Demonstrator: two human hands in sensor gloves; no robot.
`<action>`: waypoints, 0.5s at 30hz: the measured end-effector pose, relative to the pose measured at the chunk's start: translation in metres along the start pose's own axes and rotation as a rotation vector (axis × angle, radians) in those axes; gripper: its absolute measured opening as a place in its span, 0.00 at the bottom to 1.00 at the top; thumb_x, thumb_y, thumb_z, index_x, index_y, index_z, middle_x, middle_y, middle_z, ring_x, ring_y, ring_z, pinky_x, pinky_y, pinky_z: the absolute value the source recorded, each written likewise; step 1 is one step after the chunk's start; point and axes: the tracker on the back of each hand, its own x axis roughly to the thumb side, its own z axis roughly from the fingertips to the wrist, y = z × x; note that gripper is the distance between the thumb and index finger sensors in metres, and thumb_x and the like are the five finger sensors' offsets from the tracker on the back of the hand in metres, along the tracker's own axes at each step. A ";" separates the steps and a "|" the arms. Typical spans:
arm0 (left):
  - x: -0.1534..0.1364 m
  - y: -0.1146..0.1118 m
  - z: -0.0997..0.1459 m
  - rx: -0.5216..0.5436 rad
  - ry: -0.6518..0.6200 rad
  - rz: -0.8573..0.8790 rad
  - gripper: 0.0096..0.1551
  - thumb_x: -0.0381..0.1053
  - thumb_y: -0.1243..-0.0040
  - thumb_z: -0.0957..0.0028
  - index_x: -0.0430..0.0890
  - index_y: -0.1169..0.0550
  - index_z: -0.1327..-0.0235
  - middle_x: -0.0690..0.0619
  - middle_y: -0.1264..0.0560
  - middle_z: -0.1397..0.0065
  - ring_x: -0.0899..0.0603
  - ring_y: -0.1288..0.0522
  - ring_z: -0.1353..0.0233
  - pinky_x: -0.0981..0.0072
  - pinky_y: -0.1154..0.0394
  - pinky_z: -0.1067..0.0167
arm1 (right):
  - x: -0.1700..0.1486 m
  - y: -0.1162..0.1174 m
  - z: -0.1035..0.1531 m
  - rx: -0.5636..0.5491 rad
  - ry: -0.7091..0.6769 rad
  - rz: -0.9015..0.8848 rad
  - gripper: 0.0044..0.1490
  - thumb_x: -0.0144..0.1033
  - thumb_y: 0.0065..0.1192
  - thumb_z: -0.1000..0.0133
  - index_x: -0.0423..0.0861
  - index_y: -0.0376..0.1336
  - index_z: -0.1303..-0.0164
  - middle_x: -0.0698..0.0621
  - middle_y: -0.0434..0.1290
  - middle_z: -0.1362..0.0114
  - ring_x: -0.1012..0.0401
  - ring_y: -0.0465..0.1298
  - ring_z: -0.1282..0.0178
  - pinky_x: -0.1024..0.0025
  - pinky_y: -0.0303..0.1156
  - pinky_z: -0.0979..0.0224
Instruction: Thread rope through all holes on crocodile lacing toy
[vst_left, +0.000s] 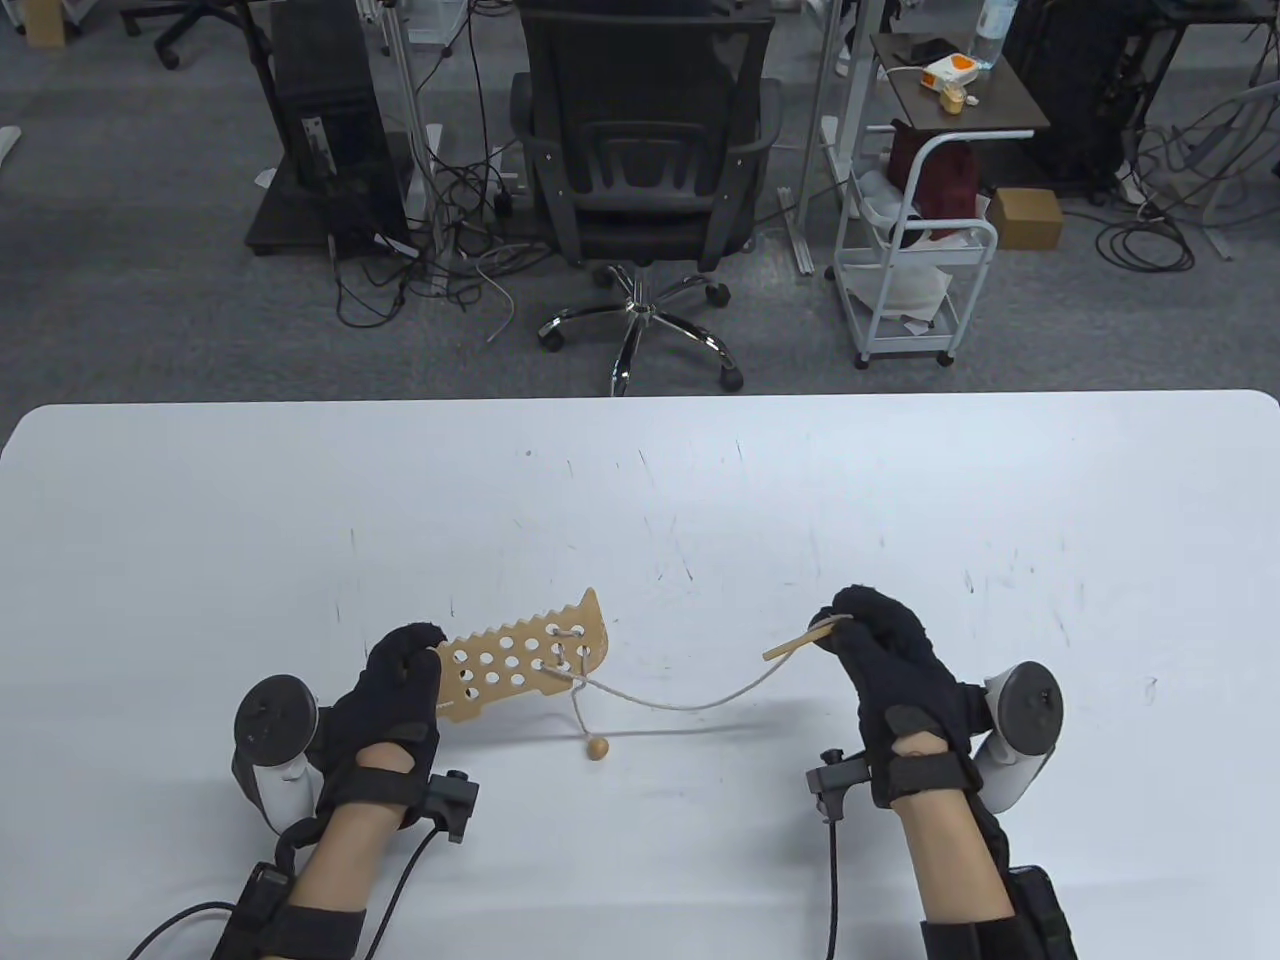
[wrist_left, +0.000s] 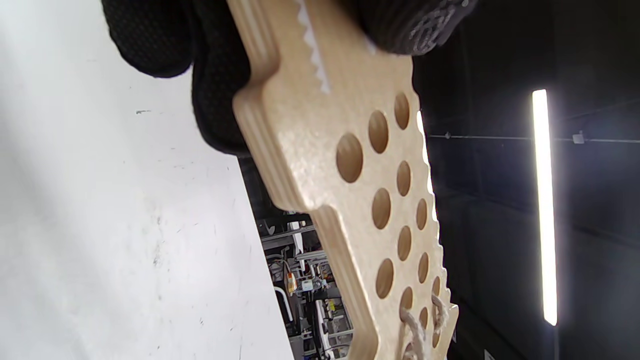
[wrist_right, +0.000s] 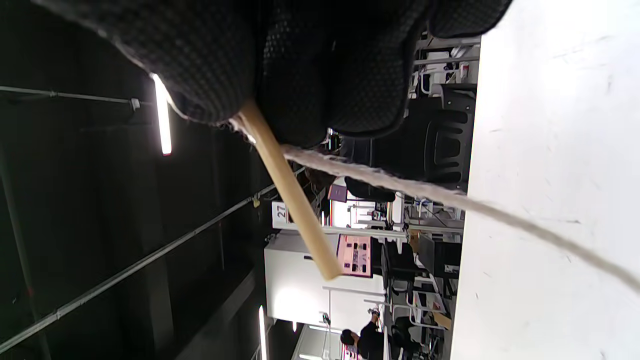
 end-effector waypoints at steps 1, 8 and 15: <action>0.000 -0.001 0.001 -0.010 0.003 -0.006 0.29 0.54 0.44 0.54 0.52 0.27 0.37 0.52 0.20 0.44 0.45 0.15 0.50 0.45 0.27 0.35 | 0.000 0.004 0.001 0.012 -0.001 0.000 0.24 0.38 0.72 0.47 0.55 0.69 0.40 0.50 0.80 0.40 0.48 0.78 0.38 0.39 0.58 0.28; 0.003 -0.010 0.004 -0.051 0.010 -0.053 0.29 0.54 0.43 0.54 0.52 0.27 0.37 0.52 0.20 0.44 0.45 0.15 0.51 0.45 0.27 0.35 | -0.001 0.032 0.009 0.108 -0.045 0.062 0.24 0.37 0.75 0.49 0.55 0.71 0.42 0.51 0.81 0.42 0.50 0.79 0.41 0.40 0.59 0.29; 0.004 -0.019 0.006 -0.101 0.006 -0.072 0.29 0.54 0.43 0.54 0.52 0.27 0.37 0.52 0.20 0.45 0.45 0.15 0.51 0.45 0.27 0.35 | 0.004 0.055 0.020 0.172 -0.121 0.155 0.24 0.36 0.76 0.51 0.55 0.72 0.44 0.52 0.82 0.41 0.50 0.79 0.39 0.39 0.59 0.29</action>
